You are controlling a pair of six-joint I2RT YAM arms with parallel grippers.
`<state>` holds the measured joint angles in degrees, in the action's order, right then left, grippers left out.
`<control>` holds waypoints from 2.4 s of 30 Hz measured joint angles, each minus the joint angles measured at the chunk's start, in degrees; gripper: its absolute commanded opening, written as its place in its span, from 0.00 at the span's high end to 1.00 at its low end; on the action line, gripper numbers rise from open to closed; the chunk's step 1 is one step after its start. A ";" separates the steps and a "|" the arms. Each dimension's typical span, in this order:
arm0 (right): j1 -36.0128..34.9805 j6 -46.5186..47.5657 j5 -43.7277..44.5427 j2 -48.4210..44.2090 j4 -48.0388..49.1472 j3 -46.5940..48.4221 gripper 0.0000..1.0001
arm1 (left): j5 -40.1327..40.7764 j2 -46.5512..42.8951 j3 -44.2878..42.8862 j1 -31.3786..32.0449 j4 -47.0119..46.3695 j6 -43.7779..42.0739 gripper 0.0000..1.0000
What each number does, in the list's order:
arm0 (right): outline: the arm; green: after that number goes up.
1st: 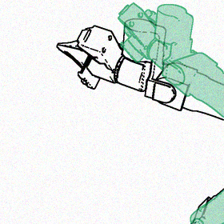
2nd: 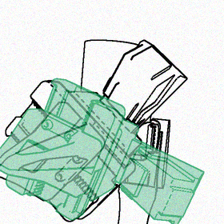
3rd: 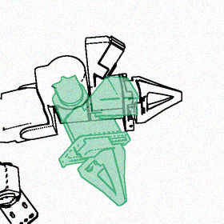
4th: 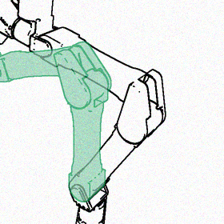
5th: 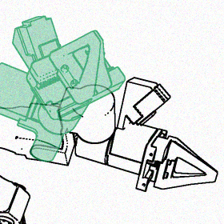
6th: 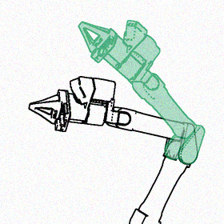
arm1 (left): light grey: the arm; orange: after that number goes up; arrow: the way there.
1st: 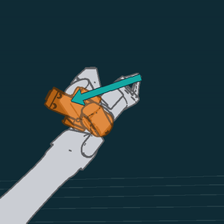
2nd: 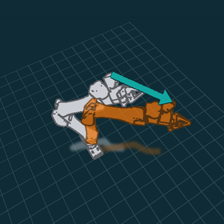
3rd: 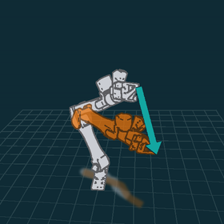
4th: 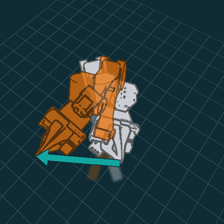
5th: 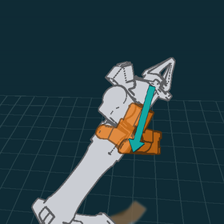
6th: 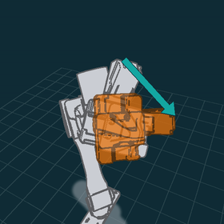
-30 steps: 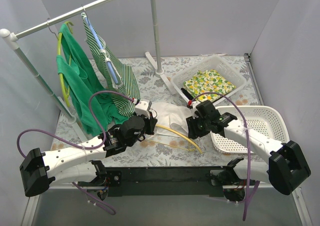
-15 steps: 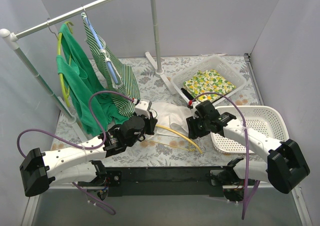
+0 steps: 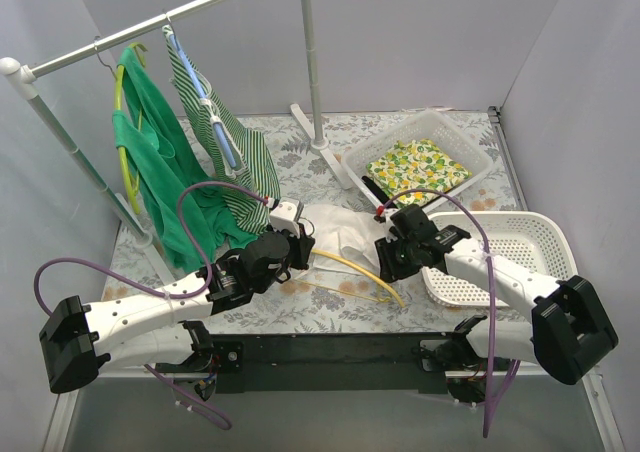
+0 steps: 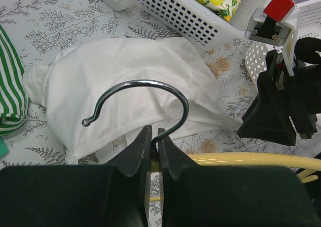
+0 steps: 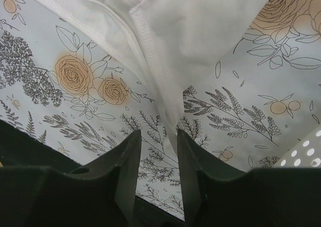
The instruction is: Place the tank top on the hanger
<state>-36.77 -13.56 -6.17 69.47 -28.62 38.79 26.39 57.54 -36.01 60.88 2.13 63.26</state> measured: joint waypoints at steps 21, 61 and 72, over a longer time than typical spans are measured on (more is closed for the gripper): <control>-1.36 0.52 4.61 3.72 -3.08 3.56 0.61 | 0.04 0.15 0.00 0.00 -0.07 0.13 1.00; -1.95 -2.40 10.60 -5.25 -9.73 11.91 0.99 | 9.81 4.22 0.09 0.00 -2.78 2.62 1.00; -1.95 -4.31 12.94 -8.74 -12.68 12.87 0.99 | 19.91 5.81 0.09 0.04 -4.02 6.29 1.00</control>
<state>-38.72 -17.87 6.76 60.73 -41.30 51.66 46.30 63.35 -35.92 60.93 -1.89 69.56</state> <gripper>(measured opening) 0.023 0.048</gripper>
